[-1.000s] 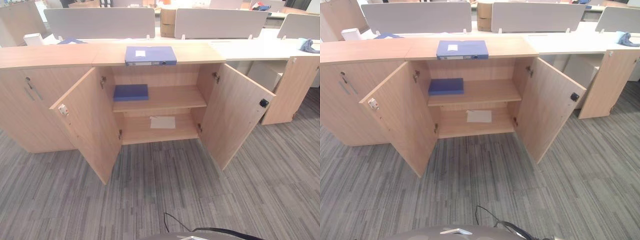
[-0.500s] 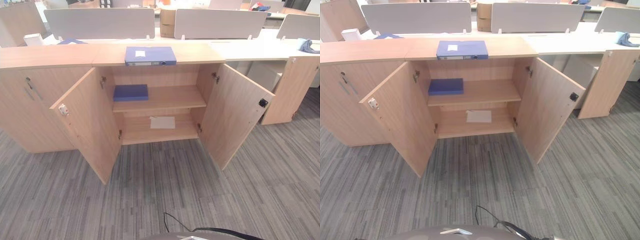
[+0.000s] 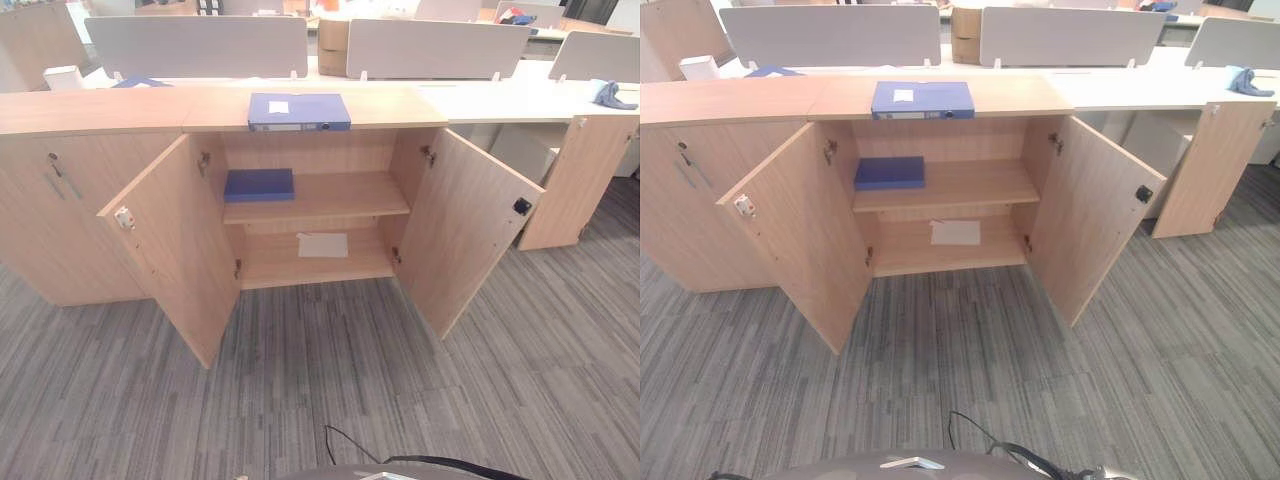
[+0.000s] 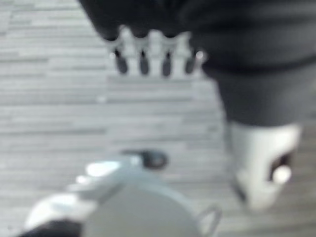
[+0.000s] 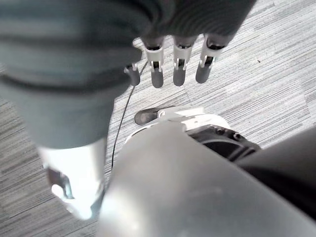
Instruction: Put the empty folder in the office cabinet
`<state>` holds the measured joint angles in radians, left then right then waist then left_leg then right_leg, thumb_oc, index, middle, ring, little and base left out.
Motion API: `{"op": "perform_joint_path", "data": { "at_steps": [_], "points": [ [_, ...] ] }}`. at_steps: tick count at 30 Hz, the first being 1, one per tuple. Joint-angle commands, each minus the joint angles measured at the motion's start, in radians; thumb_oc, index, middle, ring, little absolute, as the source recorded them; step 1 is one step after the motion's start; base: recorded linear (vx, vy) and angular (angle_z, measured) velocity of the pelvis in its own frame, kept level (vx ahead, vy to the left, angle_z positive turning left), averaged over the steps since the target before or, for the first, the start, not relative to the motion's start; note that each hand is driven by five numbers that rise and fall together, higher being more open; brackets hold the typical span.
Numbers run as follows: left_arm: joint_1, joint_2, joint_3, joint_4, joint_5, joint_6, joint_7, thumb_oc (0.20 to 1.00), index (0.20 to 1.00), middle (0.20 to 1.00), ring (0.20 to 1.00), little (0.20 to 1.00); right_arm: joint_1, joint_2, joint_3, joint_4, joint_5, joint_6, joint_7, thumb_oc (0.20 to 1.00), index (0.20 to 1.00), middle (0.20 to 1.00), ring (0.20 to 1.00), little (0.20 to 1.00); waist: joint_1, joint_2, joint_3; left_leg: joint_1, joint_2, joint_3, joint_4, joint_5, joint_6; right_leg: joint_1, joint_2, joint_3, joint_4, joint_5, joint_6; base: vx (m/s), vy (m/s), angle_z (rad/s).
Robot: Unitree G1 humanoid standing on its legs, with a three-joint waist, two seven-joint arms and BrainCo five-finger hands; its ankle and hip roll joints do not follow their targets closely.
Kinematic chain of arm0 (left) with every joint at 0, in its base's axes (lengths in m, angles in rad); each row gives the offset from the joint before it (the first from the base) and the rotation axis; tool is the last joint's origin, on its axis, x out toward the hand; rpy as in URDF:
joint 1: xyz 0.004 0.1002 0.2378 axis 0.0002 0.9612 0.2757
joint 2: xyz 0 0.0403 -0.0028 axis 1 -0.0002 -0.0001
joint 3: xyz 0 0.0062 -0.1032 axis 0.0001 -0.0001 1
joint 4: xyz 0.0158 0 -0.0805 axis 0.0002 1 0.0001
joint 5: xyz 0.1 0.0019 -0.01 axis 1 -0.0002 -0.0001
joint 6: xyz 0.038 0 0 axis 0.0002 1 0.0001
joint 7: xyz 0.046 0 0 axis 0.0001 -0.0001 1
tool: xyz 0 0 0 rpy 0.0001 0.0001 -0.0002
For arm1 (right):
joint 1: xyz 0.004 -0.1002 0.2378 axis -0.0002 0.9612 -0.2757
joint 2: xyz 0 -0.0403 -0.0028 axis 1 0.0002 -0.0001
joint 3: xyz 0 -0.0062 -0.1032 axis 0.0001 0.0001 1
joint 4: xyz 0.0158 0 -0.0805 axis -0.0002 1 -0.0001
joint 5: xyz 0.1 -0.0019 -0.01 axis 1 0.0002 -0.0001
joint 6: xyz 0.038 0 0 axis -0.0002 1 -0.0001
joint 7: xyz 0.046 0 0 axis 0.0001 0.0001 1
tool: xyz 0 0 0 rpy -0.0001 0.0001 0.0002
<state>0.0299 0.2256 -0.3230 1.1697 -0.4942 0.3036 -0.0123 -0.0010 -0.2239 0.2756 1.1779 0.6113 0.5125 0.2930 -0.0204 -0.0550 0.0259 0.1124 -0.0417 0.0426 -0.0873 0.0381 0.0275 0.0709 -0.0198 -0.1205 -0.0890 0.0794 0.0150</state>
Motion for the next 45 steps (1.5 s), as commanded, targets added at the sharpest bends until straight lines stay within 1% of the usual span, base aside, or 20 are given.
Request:
{"op": "perform_joint_path", "data": {
  "at_steps": [1,8,15,20,24,25,27,28,29,31,33,34,35,37,39,40,42,43,44,45],
  "points": [
    [-0.068,0.004,-0.025,0.018,0.008,-0.001,0.019,1.0,1.0,1.0,1.0,1.0,-0.044,-0.013,0.033,0.015,0.041,0.04,-0.006,1.0,1.0,1.0,1.0,1.0,-0.007,0.028,0.049,-0.019,-0.011,0.049,0.0,-0.11,0.014,0.031,0.019,-0.006,0.002,-0.096,0.062,0.0,0.0,0.0],
    [-0.059,-0.001,-0.018,0.023,-0.008,-0.001,0.028,1.0,1.0,1.0,1.0,1.0,-0.054,-0.008,0.037,0.031,0.047,0.042,-0.004,1.0,1.0,1.0,1.0,1.0,-0.007,0.03,0.049,-0.016,-0.009,0.052,0.0,-0.11,0.014,0.033,0.022,-0.003,0.002,-0.098,0.057,0.04,-0.018,-0.01],
    [-0.053,-0.002,-0.014,0.022,-0.01,-0.006,0.032,1.0,1.0,1.0,1.0,1.0,-0.054,-0.009,0.033,0.037,0.059,0.044,-0.005,1.0,1.0,1.0,1.0,1.0,-0.006,0.035,0.058,-0.013,0.003,0.063,0.0,-0.109,0.009,0.041,0.018,-0.021,0.002,-0.105,0.052,0.06,-0.031,0.0],
    [-0.057,-0.006,-0.004,0.028,-0.029,-0.013,0.053,1.0,1.0,1.0,1.0,1.0,-0.062,-0.017,0.029,0.057,0.039,0.035,0.013,1.0,1.0,1.0,1.0,1.0,-0.004,0.036,0.08,-0.007,0.017,0.055,0.012,-0.1,0.003,0.041,0.025,-0.027,0.026,-0.126,0.03,0.11,-0.072,0.02],
    [-0.063,-0.012,0.013,0.026,-0.026,-0.021,0.053,1.0,1.0,1.0,1.0,1.0,-0.08,-0.037,0.021,0.058,0.031,0.029,0.01,1.0,1.0,1.0,1.0,1.0,0.0,0.025,0.108,-0.07,0.023,0.067,0.175,-0.145,0.0,0.022,0.004,-0.034,0.078,-0.141,0.008,0.08,-0.061,0.02],
    [-0.064,-0.013,0.015,0.026,-0.024,-0.023,0.051,1.0,1.0,1.0,1.0,1.0,-0.085,-0.044,0.017,0.059,0.031,0.028,0.01,1.0,1.0,1.0,1.0,1.0,0.002,0.021,0.118,-0.107,0.028,0.07,0.25,-0.135,-0.005,0.021,0.0,-0.031,0.086,-0.144,0.0,0.08,-0.061,0.08],
    [-0.064,-0.012,0.03,0.025,-0.007,-0.016,0.042,1.0,1.0,1.0,1.0,1.0,-0.091,-0.057,0.01,0.061,0.013,0.024,0.017,1.0,1.0,1.0,1.0,1.0,0.009,0.014,0.143,-0.213,0.042,0.062,0.448,-0.084,-0.019,0.023,-0.001,-0.011,0.101,-0.148,-0.019,0.11,-0.091,0.14],
    [-0.063,-0.013,0.034,0.023,-0.005,-0.01,0.04,1.0,1.0,1.0,1.0,1.0,-0.094,-0.062,0.009,0.062,0.003,0.022,0.017,1.0,1.0,1.0,1.0,1.0,0.012,0.014,0.152,-0.264,0.053,0.057,0.514,-0.053,-0.029,0.027,0.006,0.001,0.104,-0.15,-0.027,0.13,-0.068,0.29],
    [-0.061,-0.014,0.037,0.024,-0.004,-0.008,0.038,1.0,1.0,1.0,1.0,1.0,-0.096,-0.066,0.009,0.064,-0.002,0.019,0.016,1.0,1.0,1.0,1.0,1.0,0.015,0.016,0.159,-0.29,0.057,0.063,0.525,-0.038,-0.033,0.033,0.012,0.008,0.107,-0.155,-0.028,0.2,-0.027,0.28],
    [-0.053,-0.019,0.039,0.029,0.006,-0.004,0.033,1.0,1.0,1.0,1.0,1.0,-0.1,-0.074,0.002,0.081,-0.011,0.008,0.03,1.0,1.0,1.0,1.0,1.0,0.022,0.031,0.172,-0.311,0.056,0.092,0.451,-0.001,-0.042,0.055,0.03,0.021,0.113,-0.169,-0.025,0.31,0.035,-0.07],
    [-0.041,-0.023,0.04,0.035,0.012,0.0,0.034,1.0,1.0,1.0,1.0,1.0,-0.099,-0.075,-0.005,0.086,-0.019,0.002,0.047,1.0,1.0,1.0,1.0,1.0,0.033,0.052,0.174,-0.338,0.048,0.112,0.32,0.052,-0.056,0.083,0.054,0.033,0.113,-0.18,-0.022,0.41,0.067,-0.12],
    [-0.027,-0.025,0.039,0.044,0.005,0.003,0.042,1.0,1.0,1.0,1.0,1.0,-0.093,-0.072,-0.004,0.086,-0.024,-0.01,0.059,1.0,1.0,1.0,1.0,1.0,0.054,0.064,0.175,-0.368,0.029,0.107,0.193,0.109,-0.068,0.13,0.072,0.054,0.104,-0.196,-0.019,0.46,0.062,-0.01],
    [-0.018,-0.026,0.04,0.049,-0.001,0.002,0.046,1.0,1.0,1.0,1.0,1.0,-0.092,-0.071,-0.002,0.088,-0.028,-0.015,0.066,1.0,1.0,1.0,1.0,1.0,0.069,0.067,0.176,-0.384,0.014,0.085,0.118,0.129,-0.071,0.162,0.078,0.071,0.097,-0.206,-0.017,0.54,0.057,0.18],
    [0.001,-0.032,0.043,0.065,-0.014,-0.006,0.053,1.0,1.0,1.0,1.0,1.0,-0.091,-0.067,0.003,0.096,-0.031,-0.028,0.085,1.0,1.0,1.0,1.0,1.0,0.102,0.071,0.17,-0.423,-0.009,0.038,0.041,0.138,-0.076,0.206,0.089,0.108,0.09,-0.227,-0.018,0.39,0.042,0.09],
    [0.014,-0.035,0.06,0.071,-0.023,-0.004,0.057,1.0,1.0,1.0,1.0,1.0,-0.107,-0.061,0.01,0.106,-0.024,-0.037,0.088,1.0,1.0,1.0,1.0,1.0,0.116,0.069,0.148,-0.408,-0.016,0.054,0.017,0.107,-0.06,0.229,0.085,0.131,0.087,-0.25,-0.004,0.27,0.075,-0.88],
    [0.014,-0.035,0.06,0.071,-0.023,-0.004,0.057,1.0,1.0,1.0,1.0,1.0,-0.107,-0.061,0.01,0.106,-0.024,-0.037,0.088,1.0,1.0,1.0,1.0,1.0,0.116,0.069,0.148,-0.408,-0.016,0.054,0.017,0.107,-0.06,0.229,0.085,0.131,0.087,-0.25,-0.004,0.29,0.112,-1.1],
    [0.021,-0.037,0.078,0.078,-0.027,0.013,0.07,1.0,1.0,1.0,1.0,1.0,-0.132,-0.041,0.01,0.123,0.009,-0.044,0.066,1.0,1.0,1.0,1.0,1.0,0.131,0.07,0.113,-0.372,-0.027,0.08,0.009,0.076,-0.026,0.264,0.059,0.129,0.109,-0.286,0.018,0.41,0.137,-0.85],
    [0.018,-0.026,0.083,0.084,-0.016,0.033,0.072,1.0,1.0,1.0,1.0,1.0,-0.138,-0.029,-0.004,0.122,0.034,-0.039,0.053,1.0,1.0,1.0,1.0,1.0,0.138,0.064,0.098,-0.339,-0.042,0.084,0.019,0.051,0.005,0.284,0.021,0.089,0.189,-0.303,0.033,0.46,0.164,-1.0],
    [0.013,-0.016,0.085,0.085,0.003,0.051,0.068,1.0,1.0,1.0,1.0,1.0,-0.141,-0.023,-0.016,0.12,0.042,-0.039,0.057,1.0,1.0,1.0,1.0,1.0,0.14,0.066,0.084,-0.313,-0.048,0.083,0.015,0.049,0.025,0.259,-0.016,0.041,0.296,-0.253,0.061,0.44,0.208,-1.0],
    [0.007,-0.008,0.08,0.086,0.012,0.061,0.065,1.0,1.0,1.0,1.0,1.0,-0.146,-0.018,-0.025,0.118,0.048,-0.05,0.063,1.0,1.0,1.0,1.0,1.0,0.139,0.074,0.079,-0.286,-0.054,0.084,0.015,0.048,0.042,0.214,-0.072,-0.02,0.421,-0.172,0.089,0.22,0.142,-0.54]
  ]
}}
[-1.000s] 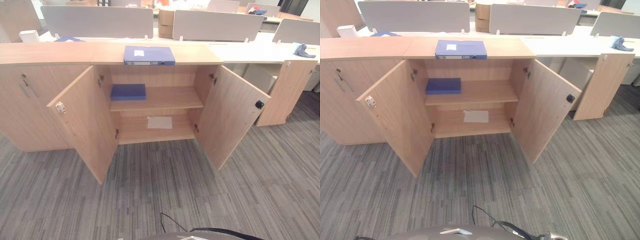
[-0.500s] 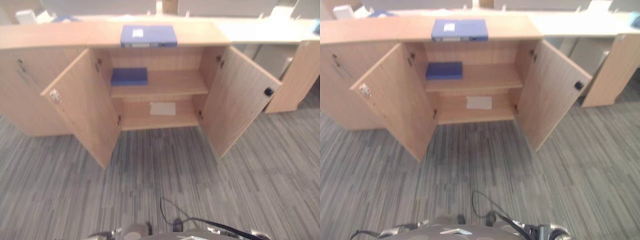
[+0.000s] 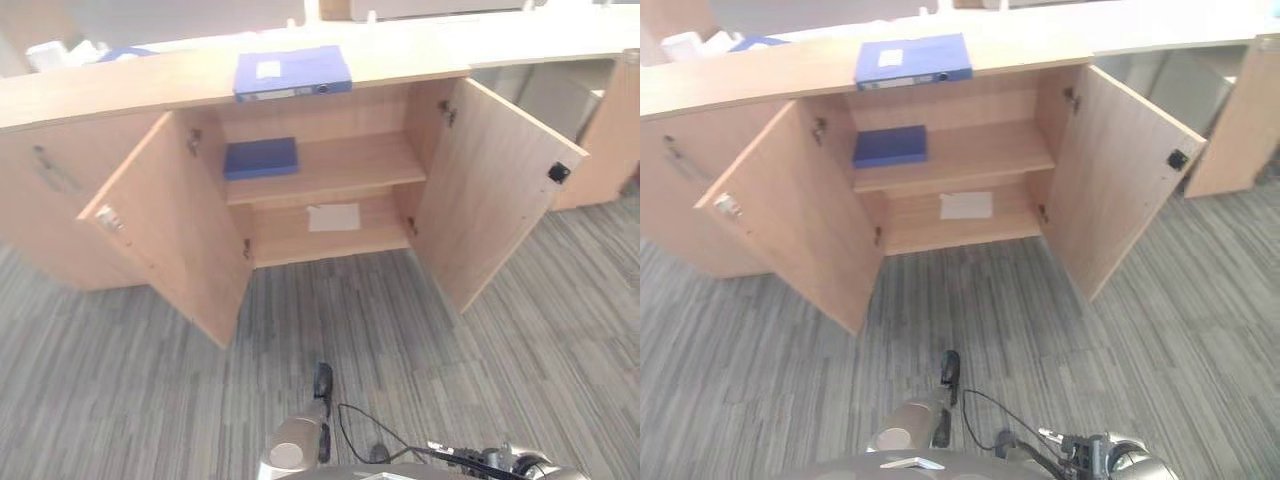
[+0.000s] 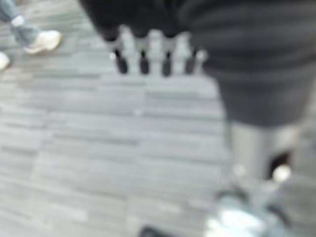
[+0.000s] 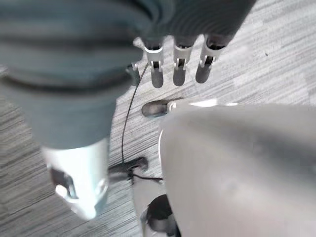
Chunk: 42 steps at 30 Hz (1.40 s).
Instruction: Put the empty folder in the office cabinet
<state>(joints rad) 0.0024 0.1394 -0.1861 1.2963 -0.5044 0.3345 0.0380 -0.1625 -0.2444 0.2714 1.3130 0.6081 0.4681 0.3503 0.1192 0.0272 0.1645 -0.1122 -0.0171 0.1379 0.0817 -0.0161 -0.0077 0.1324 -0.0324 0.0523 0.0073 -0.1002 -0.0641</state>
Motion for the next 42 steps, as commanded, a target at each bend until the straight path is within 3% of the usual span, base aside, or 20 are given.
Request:
{"op": "perform_joint_path", "data": {
  "at_steps": [1,2,3,4,5,6,9,10,11,13,17,22,26,28,31,34,36,37,40,42],
  "points": [
    [0.034,0.078,-0.057,-0.041,0.022,0.03,0.015,1.0,1.0,1.0,1.0,1.0,0.016,0.002,-0.021,-0.017,0.052,-0.005,0.005,1.0,1.0,1.0,1.0,1.0,0.0,-0.008,-0.059,-0.062,-0.079,-0.011,-0.154,0.102,0.077,0.153,-0.059,-0.193,0.324,0.007,0.168,0.22,0.184,-0.52],
    [0.026,0.085,-0.064,-0.034,0.019,0.035,0.012,1.0,1.0,1.0,1.0,1.0,0.013,0.006,-0.024,-0.022,0.07,-0.017,0.003,1.0,1.0,1.0,1.0,1.0,-0.001,0.007,-0.059,-0.036,-0.086,-0.02,-0.151,0.096,0.092,0.104,-0.113,-0.239,0.448,0.078,0.175,0.12,0.102,-0.24],
    [0.026,0.085,-0.064,-0.034,0.019,0.035,0.012,1.0,1.0,1.0,1.0,1.0,0.013,0.006,-0.024,-0.022,0.07,-0.017,0.003,1.0,1.0,1.0,1.0,1.0,-0.001,0.007,-0.059,-0.036,-0.086,-0.02,-0.151,0.096,0.092,0.104,-0.113,-0.239,0.448,0.078,0.175,0.29,0.248,-0.32],
    [0.019,0.091,-0.066,-0.024,0.009,0.029,0.011,1.0,1.0,1.0,1.0,1.0,0.008,0.01,-0.03,-0.029,0.107,-0.036,-0.004,1.0,1.0,1.0,1.0,1.0,-0.009,0.028,-0.054,0.015,-0.094,-0.037,-0.157,0.079,0.107,0.014,-0.169,-0.265,0.583,0.142,0.178,0.18,0.146,-0.07],
    [0.019,0.091,-0.066,-0.024,0.009,0.029,0.011,1.0,1.0,1.0,1.0,1.0,0.008,0.01,-0.03,-0.029,0.107,-0.036,-0.004,1.0,1.0,1.0,1.0,1.0,-0.009,0.028,-0.054,0.015,-0.094,-0.037,-0.157,0.079,0.107,0.014,-0.169,-0.265,0.583,0.142,0.178,0.41,0.222,-0.35],
    [0.007,0.103,-0.062,-0.014,0.007,0.014,0.006,1.0,1.0,1.0,1.0,1.0,0.005,0.018,-0.037,-0.035,0.14,-0.052,0.003,1.0,1.0,1.0,1.0,1.0,-0.03,0.047,-0.046,0.09,-0.091,-0.036,-0.169,0.051,0.115,-0.078,-0.224,-0.304,0.607,0.127,0.163,0.23,0.076,-0.28],
    [0.007,0.103,-0.062,-0.014,0.007,0.014,0.006,1.0,1.0,1.0,1.0,1.0,0.005,0.018,-0.037,-0.035,0.14,-0.052,0.003,1.0,1.0,1.0,1.0,1.0,-0.03,0.047,-0.046,0.09,-0.091,-0.036,-0.169,0.051,0.115,-0.078,-0.224,-0.304,0.607,0.127,0.163,0.26,-0.091,-0.09],
    [-0.039,0.141,-0.073,-0.037,-0.043,0.029,0.039,1.0,1.0,1.0,1.0,1.0,0.018,0.033,-0.022,-0.058,0.196,-0.102,0.04,1.0,1.0,1.0,1.0,1.0,-0.092,0.053,-0.013,0.208,-0.044,-0.074,-0.169,-0.03,0.075,-0.235,-0.208,-0.35,0.201,0.16,0.172,0.6,-0.375,0.05],
    [-0.04,0.141,-0.072,-0.037,-0.044,0.028,0.041,1.0,1.0,1.0,1.0,1.0,0.02,0.033,-0.023,-0.059,0.195,-0.103,0.041,1.0,1.0,1.0,1.0,1.0,-0.096,0.051,-0.014,0.21,-0.044,-0.077,-0.169,-0.034,0.074,-0.238,-0.206,-0.347,0.174,0.17,0.176,0.74,-0.478,0.09],
    [-0.046,0.144,-0.069,-0.031,-0.03,0.032,0.037,1.0,1.0,1.0,1.0,1.0,0.039,0.03,-0.048,-0.058,0.19,-0.102,0.054,1.0,1.0,1.0,1.0,1.0,-0.132,0.035,-0.01,0.259,-0.037,-0.107,-0.169,-0.084,0.057,-0.273,-0.193,-0.288,-0.036,0.225,0.212,0.41,-0.263,0.55],
    [-0.013,0.141,-0.056,-0.01,0.023,0.009,0.021,1.0,1.0,1.0,1.0,1.0,0.065,0.029,-0.078,-0.058,0.241,-0.074,0.019,1.0,1.0,1.0,1.0,1.0,-0.157,0.014,-0.037,0.306,-0.023,-0.142,-0.169,-0.125,0.049,-0.253,-0.157,-0.213,-0.095,0.216,0.24,0.41,-0.239,0.96],
    [0.021,0.13,-0.039,-0.01,0.088,-0.032,-0.014,1.0,1.0,1.0,1.0,1.0,0.069,0.02,-0.101,-0.041,0.233,-0.066,0.009,1.0,1.0,1.0,1.0,1.0,-0.161,-0.005,-0.052,0.357,0.025,-0.12,-0.169,-0.137,0.018,-0.193,-0.125,-0.202,-0.095,0.217,0.221,0.32,-0.197,0.79],
    [0.024,0.12,-0.037,-0.006,0.085,-0.059,-0.023,1.0,1.0,1.0,1.0,1.0,0.068,0.002,-0.11,-0.041,0.237,-0.058,-0.018,1.0,1.0,1.0,1.0,1.0,-0.159,-0.019,-0.059,0.364,0.052,-0.096,-0.169,-0.125,-0.001,-0.158,-0.103,-0.191,-0.095,0.204,0.201,0.21,-0.142,0.16],
    [0.007,0.111,-0.053,-0.023,0.072,-0.076,-0.023,1.0,1.0,1.0,1.0,1.0,0.07,-0.03,-0.116,-0.049,0.225,-0.043,-0.048,1.0,1.0,1.0,1.0,1.0,-0.144,-0.04,-0.051,0.292,0.086,-0.095,-0.069,-0.071,-0.024,-0.11,-0.073,-0.189,-0.095,0.168,0.168,0.27,-0.263,-0.09],
    [0.004,0.109,-0.051,-0.025,0.07,-0.072,-0.02,1.0,1.0,1.0,1.0,1.0,0.07,-0.035,-0.115,-0.05,0.23,-0.041,-0.053,1.0,1.0,1.0,1.0,1.0,-0.142,-0.042,-0.049,0.281,0.09,-0.097,-0.049,-0.062,-0.026,-0.104,-0.067,-0.188,-0.095,0.162,0.162,0.07,-0.089,-0.1],
    [-0.011,0.103,-0.044,-0.017,0.077,-0.056,-0.014,1.0,1.0,1.0,1.0,1.0,0.066,-0.052,-0.116,-0.049,0.228,-0.028,-0.067,1.0,1.0,1.0,1.0,1.0,-0.146,-0.054,-0.049,0.213,0.122,-0.09,0.109,0.019,-0.042,-0.08,-0.033,-0.179,-0.095,0.134,0.129,0.08,-0.158,-0.41],
    [-0.013,0.102,-0.041,-0.017,0.078,-0.057,-0.013,1.0,1.0,1.0,1.0,1.0,0.065,-0.053,-0.116,-0.048,0.223,-0.028,-0.062,1.0,1.0,1.0,1.0,1.0,-0.145,-0.058,-0.045,0.179,0.128,-0.09,0.172,0.044,-0.043,-0.073,-0.027,-0.175,-0.095,0.128,0.12,0.01,-0.128,-0.13],
    [-0.027,0.099,-0.04,-0.023,0.066,-0.05,-0.004,1.0,1.0,1.0,1.0,1.0,0.066,-0.046,-0.113,-0.051,0.232,-0.03,-0.072,1.0,1.0,1.0,1.0,1.0,-0.141,-0.071,-0.021,0.064,0.125,-0.093,0.326,0.064,-0.039,-0.041,-0.015,-0.153,-0.095,0.113,0.097,0.01,-0.152,-0.27],
    [-0.035,0.092,-0.044,-0.032,0.064,-0.046,-0.008,1.0,1.0,1.0,1.0,1.0,0.07,-0.044,-0.113,-0.048,0.223,-0.025,-0.073,1.0,1.0,1.0,1.0,1.0,-0.14,-0.064,-0.006,0.034,0.105,-0.078,0.258,0.066,-0.038,-0.022,-0.006,-0.133,-0.095,0.106,0.103,0.05,0.033,-0.33],
    [-0.037,0.086,-0.054,-0.041,0.047,-0.04,0.0,1.0,1.0,1.0,1.0,1.0,0.072,-0.046,-0.104,-0.048,0.214,-0.021,-0.07,1.0,1.0,1.0,1.0,1.0,-0.128,-0.051,0.01,0.013,0.072,-0.061,0.077,0.084,-0.04,0.0,0.01,-0.108,-0.095,0.095,0.112,0.07,0.13,-0.21]
  ]
}}
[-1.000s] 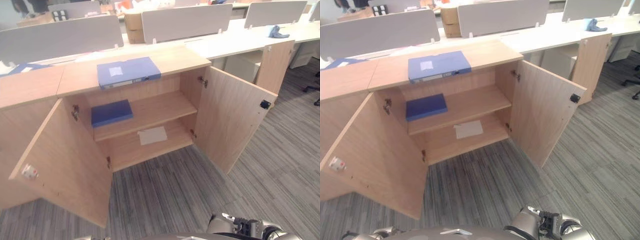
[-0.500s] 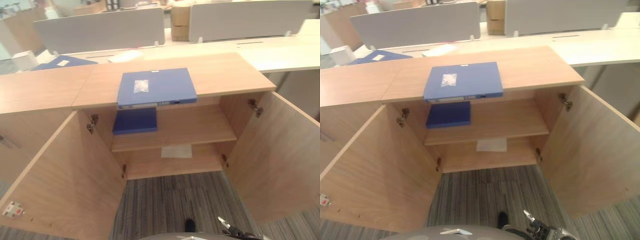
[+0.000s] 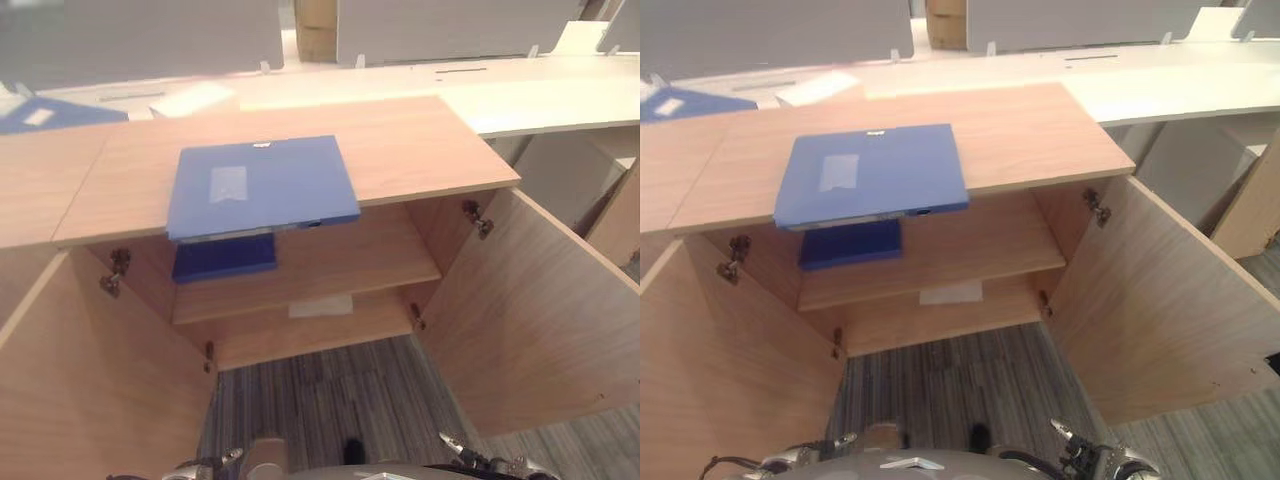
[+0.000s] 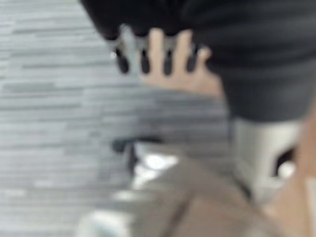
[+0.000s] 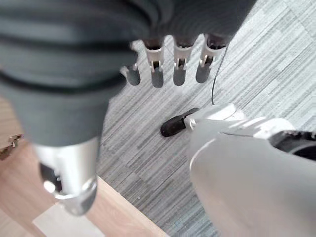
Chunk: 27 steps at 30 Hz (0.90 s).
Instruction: Put the empty folder in the office cabinet
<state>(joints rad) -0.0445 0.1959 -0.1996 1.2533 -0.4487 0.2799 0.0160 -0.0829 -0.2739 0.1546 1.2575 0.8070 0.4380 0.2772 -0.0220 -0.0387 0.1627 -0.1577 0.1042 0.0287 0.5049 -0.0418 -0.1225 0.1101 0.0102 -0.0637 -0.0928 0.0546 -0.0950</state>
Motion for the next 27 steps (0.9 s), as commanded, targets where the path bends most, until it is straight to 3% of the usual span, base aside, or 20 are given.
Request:
{"op": "perform_joint_path", "data": {
  "at_steps": [1,5,6,8,16,19,20,22,23,24,26,27],
  "points": [
    [0.01,0.03,-0.041,0.002,-0.009,0.015,0.022,1.0,1.0,1.0,1.0,1.0,-0.007,-0.017,0.013,0.008,0.015,0.009,0.003,1.0,1.0,1.0,1.0,1.0,0.013,0.015,0.012,0.058,-0.049,0.049,-0.346,0.109,0.075,0.023,-0.033,0.008,0.005,-0.06,0.143,0.02,0.047,0.02],
    [0.011,0.028,-0.043,0.002,-0.015,0.016,0.026,1.0,1.0,1.0,1.0,1.0,-0.008,-0.017,0.014,0.007,0.014,0.012,0.002,1.0,1.0,1.0,1.0,1.0,0.016,0.016,0.018,0.045,-0.053,0.044,-0.361,0.117,0.077,0.03,-0.03,0.013,0.005,-0.062,0.143,0.02,0.037,-0.02],
    [-0.006,0.018,-0.036,0.007,-0.043,0.013,0.05,1.0,1.0,1.0,1.0,1.0,-0.013,-0.018,0.018,0.01,0.045,0.036,-0.027,1.0,1.0,1.0,1.0,1.0,0.018,0.013,0.022,0.08,-0.076,0.048,-0.466,0.071,0.099,0.027,-0.043,0.005,0.005,-0.066,0.153,0.08,0.189,-0.41],
    [-0.023,0.031,-0.064,-0.005,-0.081,-0.008,0.067,1.0,1.0,1.0,1.0,1.0,0.007,-0.008,0.028,0.028,0.055,0.04,-0.003,1.0,1.0,1.0,1.0,1.0,0.013,0.037,0.001,0.159,-0.087,0.045,-0.588,0.07,0.099,0.002,-0.048,-0.049,0.005,-0.069,0.166,0.08,0.187,-0.32],
    [-0.015,0.042,-0.079,-0.026,-0.122,-0.105,0.084,1.0,1.0,1.0,1.0,1.0,0.035,0.024,0.038,0.013,0.1,0.029,-0.024,1.0,1.0,1.0,1.0,1.0,0.008,0.049,-0.04,0.189,-0.12,0.014,-0.592,0.026,0.117,-0.021,-0.057,-0.066,0.005,-0.072,0.177,0.01,0.055,0.05],
    [-0.013,0.04,-0.078,-0.027,-0.129,-0.109,0.093,1.0,1.0,1.0,1.0,1.0,0.035,0.028,0.039,0.011,0.105,0.027,-0.029,1.0,1.0,1.0,1.0,1.0,0.009,0.049,-0.042,0.191,-0.121,0.013,-0.592,0.024,0.119,-0.02,-0.057,-0.066,0.005,-0.072,0.177,0.0,0.01,0.03],
    [-0.011,0.03,-0.068,-0.018,-0.144,-0.153,0.109,1.0,1.0,1.0,1.0,1.0,0.034,0.036,0.041,0.01,0.115,0.025,-0.033,1.0,1.0,1.0,1.0,1.0,0.011,0.044,-0.046,0.193,-0.124,0.011,-0.592,0.02,0.121,-0.02,-0.059,-0.067,0.005,-0.07,0.18,0.0,0.001,0.04],
    [-0.011,0.03,-0.068,-0.018,-0.144,-0.153,0.109,1.0,1.0,1.0,1.0,1.0,0.034,0.036,0.041,0.01,0.115,0.025,-0.033,1.0,1.0,1.0,1.0,1.0,0.011,0.044,-0.046,0.193,-0.124,0.011,-0.592,0.02,0.121,-0.02,-0.059,-0.067,0.005,-0.07,0.18,-0.01,-0.022,-0.02],
    [-0.008,0.002,-0.044,-0.017,-0.154,-0.277,0.141,1.0,1.0,1.0,1.0,1.0,0.028,0.053,0.041,0.003,0.131,0.025,-0.04,1.0,1.0,1.0,1.0,1.0,0.019,0.027,-0.045,0.196,-0.126,0.009,-0.592,0.012,0.127,-0.019,-0.059,-0.068,0.005,-0.069,0.181,-0.02,-0.046,-0.09],
    [-0.008,0.002,-0.044,-0.017,-0.154,-0.277,0.141,1.0,1.0,1.0,1.0,1.0,0.028,0.053,0.041,0.003,0.131,0.025,-0.04,1.0,1.0,1.0,1.0,1.0,0.019,0.027,-0.045,0.196,-0.126,0.009,-0.592,0.012,0.127,-0.019,-0.059,-0.068,0.005,-0.069,0.181,-0.05,-0.002,-0.1],
    [0.001,0.043,-0.034,-0.194,-0.201,-0.365,0.223,1.0,1.0,1.0,1.0,1.0,0.041,0.034,0.033,-0.025,0.129,0.032,-0.051,1.0,1.0,1.0,1.0,1.0,0.025,0.035,-0.038,0.209,-0.128,0.008,-0.592,0.007,0.131,-0.012,-0.069,-0.077,0.005,-0.065,0.185,-0.02,0.069,0.09],
    [0.003,0.052,-0.034,-0.233,-0.198,-0.38,0.241,1.0,1.0,1.0,1.0,1.0,0.042,0.033,0.036,-0.028,0.136,0.033,-0.056,1.0,1.0,1.0,1.0,1.0,0.028,0.036,-0.039,0.211,-0.127,0.007,-0.592,0.006,0.131,-0.009,-0.069,-0.079,0.005,-0.065,0.185,0.03,0.028,0.22]
  ]
}}
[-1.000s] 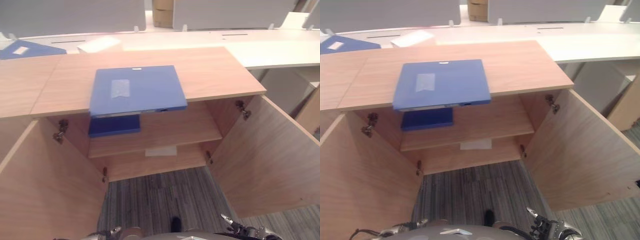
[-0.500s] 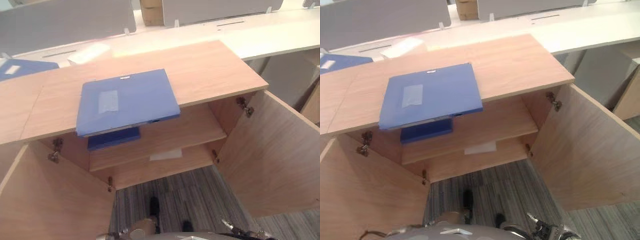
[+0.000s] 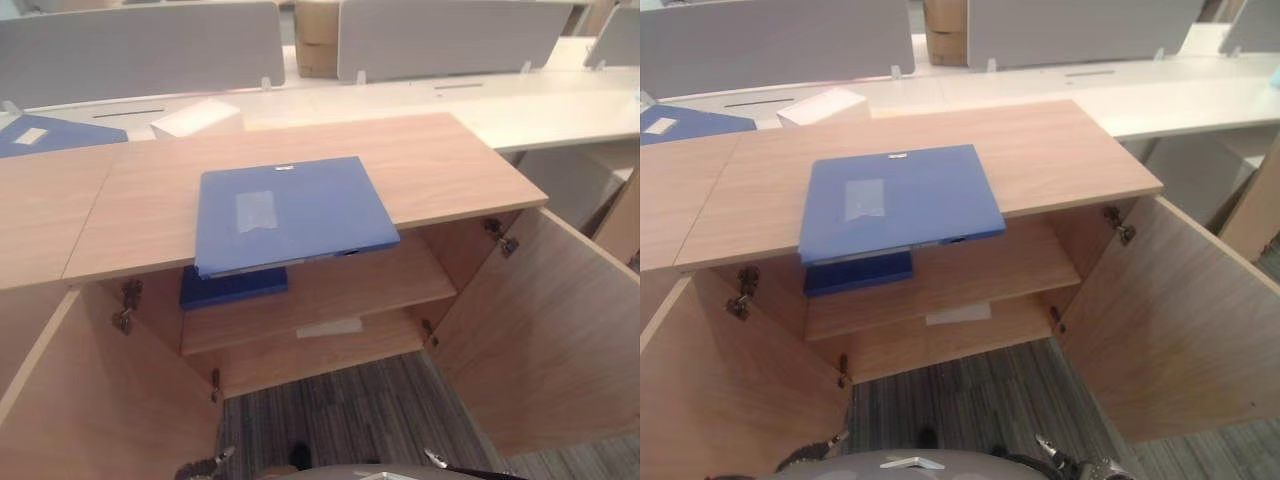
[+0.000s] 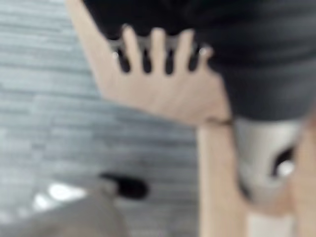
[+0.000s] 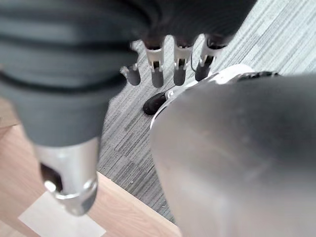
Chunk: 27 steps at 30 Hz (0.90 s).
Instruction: Put the empty folder in the office cabinet
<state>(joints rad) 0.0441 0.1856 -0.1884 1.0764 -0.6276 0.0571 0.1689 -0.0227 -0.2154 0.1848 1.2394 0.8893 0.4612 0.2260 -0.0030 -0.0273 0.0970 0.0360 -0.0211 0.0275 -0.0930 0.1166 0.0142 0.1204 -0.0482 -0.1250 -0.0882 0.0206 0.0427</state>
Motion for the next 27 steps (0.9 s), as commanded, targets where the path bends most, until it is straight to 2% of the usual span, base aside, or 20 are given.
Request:
{"op": "perform_joint_path", "data": {
  "at_steps": [1,3,6,8,10,11,13,15,18,23,27],
  "points": [
    [-0.083,0.07,-0.045,-0.092,-0.016,-0.166,0.109,1.0,1.0,1.0,1.0,1.0,-0.017,-0.028,0.01,-0.015,0.063,0.012,-0.01,1.0,1.0,1.0,1.0,1.0,0.012,0.024,0.025,0.018,-0.002,0.007,0.006,-0.153,-0.006,-0.018,-0.011,-0.018,0.001,-0.031,0.048,0.04,0.005,0.28],
    [-0.079,0.08,-0.045,-0.144,-0.017,-0.182,0.134,1.0,1.0,1.0,1.0,1.0,-0.015,-0.029,0.01,-0.025,0.069,0.015,-0.02,1.0,1.0,1.0,1.0,1.0,0.014,0.023,0.022,0.019,-0.002,0.005,0.006,-0.155,-0.006,-0.017,-0.011,-0.018,0.001,-0.032,0.048,0.03,0.001,0.15],
    [-0.082,0.126,-0.04,-0.354,-0.007,-0.2,0.232,1.0,1.0,1.0,1.0,1.0,-0.007,-0.035,0.008,-0.048,0.081,0.014,-0.039,1.0,1.0,1.0,1.0,1.0,0.021,0.02,0.024,0.02,0.0,0.005,0.006,-0.159,-0.005,-0.018,-0.011,-0.02,0.001,-0.032,0.046,0.0,0.0,0.0],
    [-0.09,0.163,-0.022,-0.503,0.03,-0.177,0.305,1.0,1.0,1.0,1.0,1.0,-0.004,-0.036,0.005,-0.064,0.091,0.016,-0.048,1.0,1.0,1.0,1.0,1.0,0.029,0.018,0.032,0.02,0.002,0.001,0.006,-0.159,-0.007,-0.018,-0.011,-0.024,0.001,-0.031,0.043,-0.01,-0.012,0.07],
    [-0.091,0.169,-0.02,-0.528,0.041,-0.172,0.319,1.0,1.0,1.0,1.0,1.0,-0.003,-0.036,0.004,-0.064,0.092,0.016,-0.048,1.0,1.0,1.0,1.0,1.0,0.03,0.017,0.033,0.02,0.002,0.001,0.006,-0.16,-0.007,-0.018,-0.011,-0.025,0.001,-0.031,0.043,0.0,-0.006,0.03],
    [-0.091,0.19,-0.002,-0.628,0.079,-0.14,0.371,1.0,1.0,1.0,1.0,1.0,0.002,-0.034,0.002,-0.075,0.104,0.014,-0.054,1.0,1.0,1.0,1.0,1.0,0.037,0.014,0.036,0.021,0.003,-0.004,0.006,-0.16,-0.009,-0.015,-0.01,-0.031,0.001,-0.032,0.042,0.02,-0.045,0.06],
    [-0.089,0.213,0.017,-0.708,0.153,-0.115,0.425,1.0,1.0,1.0,1.0,1.0,0.011,-0.032,0.0,-0.083,0.108,0.013,-0.055,1.0,1.0,1.0,1.0,1.0,0.042,0.009,0.036,0.023,0.004,-0.01,0.006,-0.16,-0.011,-0.012,-0.009,-0.037,0.001,-0.034,0.041,0.03,-0.048,0.07],
    [-0.092,0.244,0.031,-0.785,0.316,-0.08,0.488,1.0,1.0,1.0,1.0,1.0,0.022,-0.029,-0.001,-0.088,0.108,0.009,-0.05,1.0,1.0,1.0,1.0,1.0,0.046,0.002,0.034,0.023,0.005,-0.015,0.006,-0.161,-0.012,-0.009,-0.008,-0.041,0.001,-0.036,0.04,0.03,-0.041,0.09],
    [-0.113,0.301,0.038,-0.893,0.541,0.02,0.533,1.0,1.0,1.0,1.0,1.0,0.034,-0.026,0.001,-0.086,0.105,0.003,-0.038,1.0,1.0,1.0,1.0,1.0,0.049,-0.006,0.033,0.023,0.008,-0.018,0.006,-0.164,-0.014,-0.007,-0.006,-0.044,0.001,-0.039,0.039,0.02,-0.035,0.09],
    [-0.147,0.38,0.016,-1.0,0.808,0.135,0.519,1.0,1.0,1.0,1.0,1.0,0.043,-0.03,0.002,-0.08,0.095,0.01,-0.03,1.0,1.0,1.0,1.0,1.0,0.046,-0.012,0.027,0.023,0.013,-0.019,0.006,-0.168,-0.019,-0.006,-0.003,-0.043,0.001,-0.043,0.041,0.02,-0.018,0.04],
    [-0.164,0.426,-0.021,-1.046,1.009,0.162,0.484,1.0,1.0,1.0,1.0,1.0,0.045,-0.032,-0.001,-0.063,0.08,0.006,-0.011,1.0,1.0,1.0,1.0,1.0,0.042,-0.012,0.022,0.024,0.016,-0.019,0.006,-0.17,-0.021,-0.004,-0.003,-0.044,0.001,-0.046,0.042,0.0,0.0,0.0]
  ]
}}
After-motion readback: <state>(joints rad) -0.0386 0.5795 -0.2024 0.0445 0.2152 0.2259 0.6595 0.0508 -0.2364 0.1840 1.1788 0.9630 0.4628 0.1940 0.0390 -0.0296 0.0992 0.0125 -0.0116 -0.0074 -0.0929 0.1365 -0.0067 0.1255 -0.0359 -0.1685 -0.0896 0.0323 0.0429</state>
